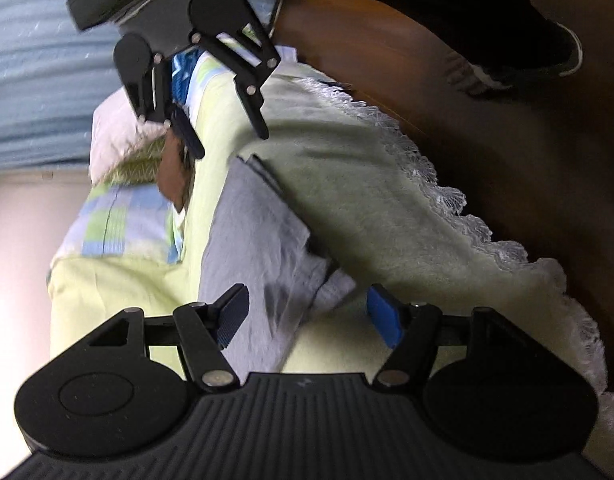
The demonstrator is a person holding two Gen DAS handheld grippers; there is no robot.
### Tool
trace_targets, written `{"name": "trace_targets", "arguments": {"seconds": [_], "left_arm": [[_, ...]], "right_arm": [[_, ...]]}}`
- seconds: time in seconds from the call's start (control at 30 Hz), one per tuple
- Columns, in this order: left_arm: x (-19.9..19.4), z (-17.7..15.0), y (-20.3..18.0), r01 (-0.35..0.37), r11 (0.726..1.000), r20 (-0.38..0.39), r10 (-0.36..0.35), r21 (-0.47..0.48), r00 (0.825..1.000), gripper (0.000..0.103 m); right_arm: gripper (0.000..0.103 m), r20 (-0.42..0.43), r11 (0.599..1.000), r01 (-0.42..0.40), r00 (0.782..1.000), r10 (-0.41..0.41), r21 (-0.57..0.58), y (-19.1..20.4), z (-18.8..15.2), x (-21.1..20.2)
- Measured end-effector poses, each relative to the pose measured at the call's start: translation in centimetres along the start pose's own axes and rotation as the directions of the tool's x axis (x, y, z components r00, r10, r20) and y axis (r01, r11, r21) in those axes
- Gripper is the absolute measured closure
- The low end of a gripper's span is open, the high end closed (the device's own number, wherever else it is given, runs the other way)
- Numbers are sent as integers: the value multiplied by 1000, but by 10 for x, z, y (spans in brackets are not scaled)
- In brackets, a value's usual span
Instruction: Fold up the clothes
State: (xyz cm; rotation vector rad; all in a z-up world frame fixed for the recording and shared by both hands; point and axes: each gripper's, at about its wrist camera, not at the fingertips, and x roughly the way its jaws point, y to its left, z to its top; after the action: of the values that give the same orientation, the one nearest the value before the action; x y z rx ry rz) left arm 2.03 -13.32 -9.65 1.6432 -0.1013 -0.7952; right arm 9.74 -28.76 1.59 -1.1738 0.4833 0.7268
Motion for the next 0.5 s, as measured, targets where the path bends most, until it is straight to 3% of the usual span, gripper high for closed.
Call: {"name": "trace_targets", "arguments": {"seconds": [0.07, 0.1, 0.17, 0.2, 0.27, 0.3, 0.37, 0.5], "left_arm": [[1, 2, 4, -9, 999, 8, 9, -33, 1000, 36], [2, 3, 7, -11, 998, 13, 12, -61, 1000, 43], [0, 5, 16, -4, 992, 22, 6, -125, 1000, 64], [-1, 5, 22, 1, 986, 24, 3, -167, 1000, 87], [-4, 3, 39, 21, 962, 37, -11, -273, 999, 90], [-6, 1, 48, 32, 944, 44, -19, -327, 999, 90], [-6, -8, 72, 72, 870, 52, -53, -488, 997, 90], [-4, -26, 100, 104, 745, 61, -85, -659, 995, 91]], "right_arm": [[46, 6, 1000, 1, 1000, -1, -6, 0, -3, 1], [46, 12, 1000, 1, 1000, -1, -10, 0, -4, 2], [46, 22, 1000, 1, 1000, 0, -28, 2, -6, 2], [46, 31, 999, 2, 1000, -1, -44, 5, -6, 2], [46, 47, 997, 9, 999, -5, -77, 10, -5, 2], [46, 57, 996, 11, 998, -5, -91, 12, -4, 2], [46, 83, 993, 23, 996, -14, -115, 16, -1, 2], [46, 122, 985, 47, 992, -27, -167, 23, 6, 6]]}}
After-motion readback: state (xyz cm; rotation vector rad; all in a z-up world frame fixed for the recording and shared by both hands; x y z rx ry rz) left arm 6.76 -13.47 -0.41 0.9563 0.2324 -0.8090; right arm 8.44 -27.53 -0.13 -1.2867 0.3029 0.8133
